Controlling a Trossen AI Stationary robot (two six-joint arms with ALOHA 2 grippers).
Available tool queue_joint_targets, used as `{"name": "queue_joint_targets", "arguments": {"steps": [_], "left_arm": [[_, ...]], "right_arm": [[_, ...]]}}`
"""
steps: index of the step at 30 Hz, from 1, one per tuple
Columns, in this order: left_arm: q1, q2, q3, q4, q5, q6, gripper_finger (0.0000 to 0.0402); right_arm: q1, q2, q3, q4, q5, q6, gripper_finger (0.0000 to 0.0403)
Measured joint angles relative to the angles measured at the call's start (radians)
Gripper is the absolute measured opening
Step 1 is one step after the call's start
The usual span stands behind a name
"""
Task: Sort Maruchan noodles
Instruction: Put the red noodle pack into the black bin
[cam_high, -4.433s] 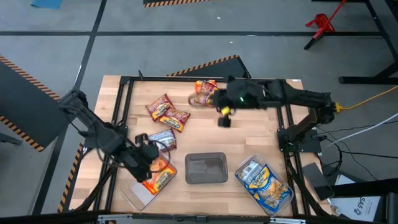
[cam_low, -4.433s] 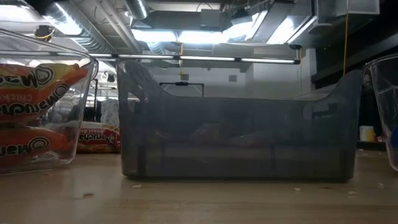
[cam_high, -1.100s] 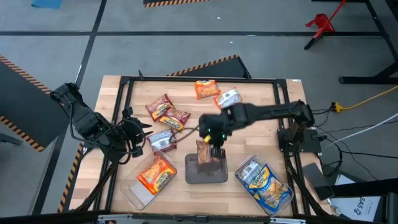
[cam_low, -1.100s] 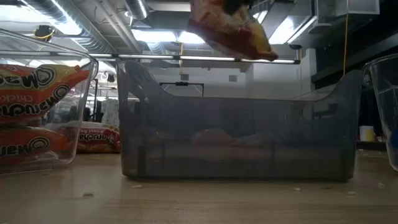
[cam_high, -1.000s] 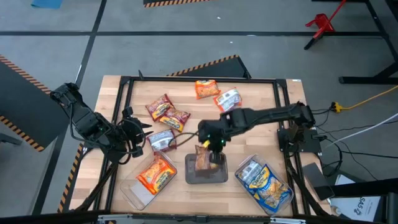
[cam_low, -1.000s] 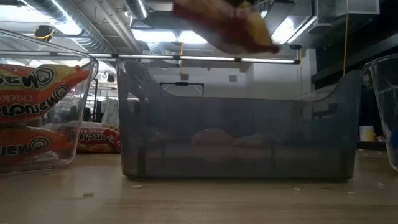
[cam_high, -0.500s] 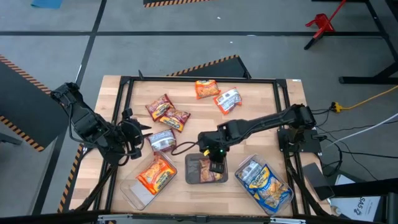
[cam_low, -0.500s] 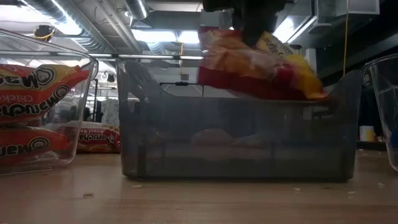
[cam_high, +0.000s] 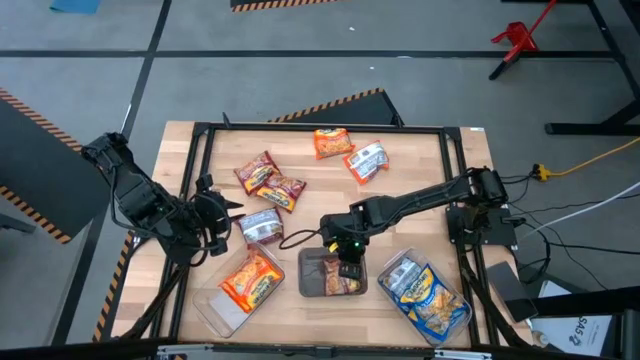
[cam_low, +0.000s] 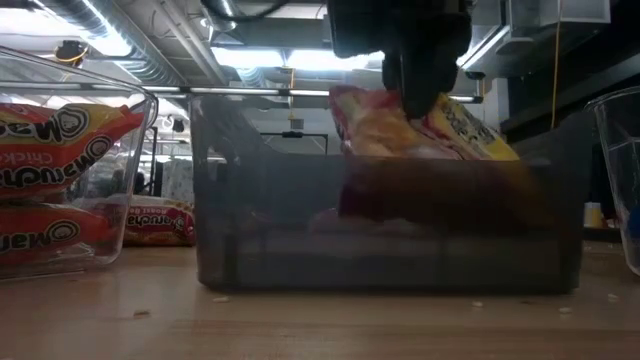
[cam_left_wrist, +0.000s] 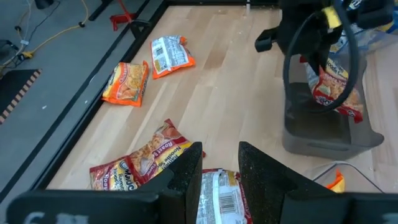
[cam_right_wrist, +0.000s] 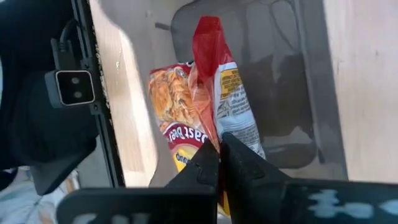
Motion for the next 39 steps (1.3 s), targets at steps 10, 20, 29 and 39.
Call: {"name": "queue_joint_targets", "arguments": {"steps": [10,20,29,39], "left_arm": [[0.0,0.0,0.0,-0.015,-0.001,0.0,0.0098],[0.0,0.0,0.0,-0.015,-0.001,0.0,0.0098],[0.0,0.0,0.0,-0.018,-0.001,-0.001,0.0098],[0.0,0.0,0.0,-0.018,-0.001,-0.008,0.0098]], "right_arm": [[-0.013,0.0,-0.071,0.011,0.032,0.031,0.0005],[-0.011,0.0,-0.071,0.006,-0.004,0.04,0.011],[0.006,-0.011,0.073,-0.138,0.209,-0.04,0.0157],[0.07,-0.004,0.025,-0.115,0.359,-0.113,0.0072]]}}
